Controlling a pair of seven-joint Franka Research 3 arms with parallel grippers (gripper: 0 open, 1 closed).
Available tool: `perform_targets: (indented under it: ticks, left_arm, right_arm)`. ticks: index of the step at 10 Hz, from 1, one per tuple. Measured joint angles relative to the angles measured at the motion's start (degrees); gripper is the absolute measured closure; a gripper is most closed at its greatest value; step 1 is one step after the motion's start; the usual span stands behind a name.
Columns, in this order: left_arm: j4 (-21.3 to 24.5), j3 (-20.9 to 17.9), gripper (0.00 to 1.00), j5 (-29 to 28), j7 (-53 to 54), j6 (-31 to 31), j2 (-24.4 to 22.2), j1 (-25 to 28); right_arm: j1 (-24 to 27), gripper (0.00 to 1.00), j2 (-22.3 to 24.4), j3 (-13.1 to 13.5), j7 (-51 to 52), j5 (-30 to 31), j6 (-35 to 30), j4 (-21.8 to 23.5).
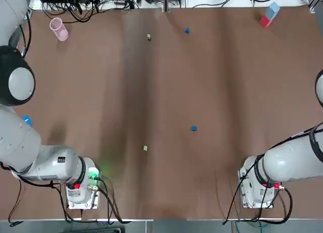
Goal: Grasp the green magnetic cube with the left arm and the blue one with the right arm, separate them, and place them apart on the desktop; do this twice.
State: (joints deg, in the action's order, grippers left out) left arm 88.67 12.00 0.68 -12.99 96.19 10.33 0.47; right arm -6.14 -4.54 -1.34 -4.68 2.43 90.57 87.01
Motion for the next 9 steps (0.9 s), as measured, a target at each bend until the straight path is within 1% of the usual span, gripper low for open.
perform_targets:
  ticks: [1,2,4,5,7,9]
  left_arm:
    - [-0.04,0.0,0.0,0.11,0.0,0.43,0.0,0.0]
    - [-0.09,0.07,0.0,0.11,0.04,0.47,0.0,-0.02]
    - [-0.1,0.33,0.0,-0.03,0.06,0.47,0.0,-0.1]
    - [-0.1,0.34,0.0,-0.07,0.08,0.47,0.0,-0.09]
    - [-0.1,0.3,0.0,-0.08,0.31,0.47,0.0,-0.05]
    - [-0.1,0.29,0.0,-0.26,1.84,0.47,-0.01,-0.04]
  right_arm:
    - [-0.01,0.0,0.11,0.63,0.32,-0.09,1.66,1.23]
    - [-0.05,0.0,-0.08,0.7,0.35,-0.1,4.07,2.88]
    - [-0.45,0.0,-0.31,0.66,0.35,-0.35,6.01,3.96]
    - [-0.44,0.0,-0.16,0.79,0.35,-0.73,5.97,3.81]
    - [-0.44,0.0,0.13,0.88,0.35,-1.08,3.59,3.53]
    - [-0.45,0.0,0.48,0.87,0.35,-1.14,3.33,3.47]
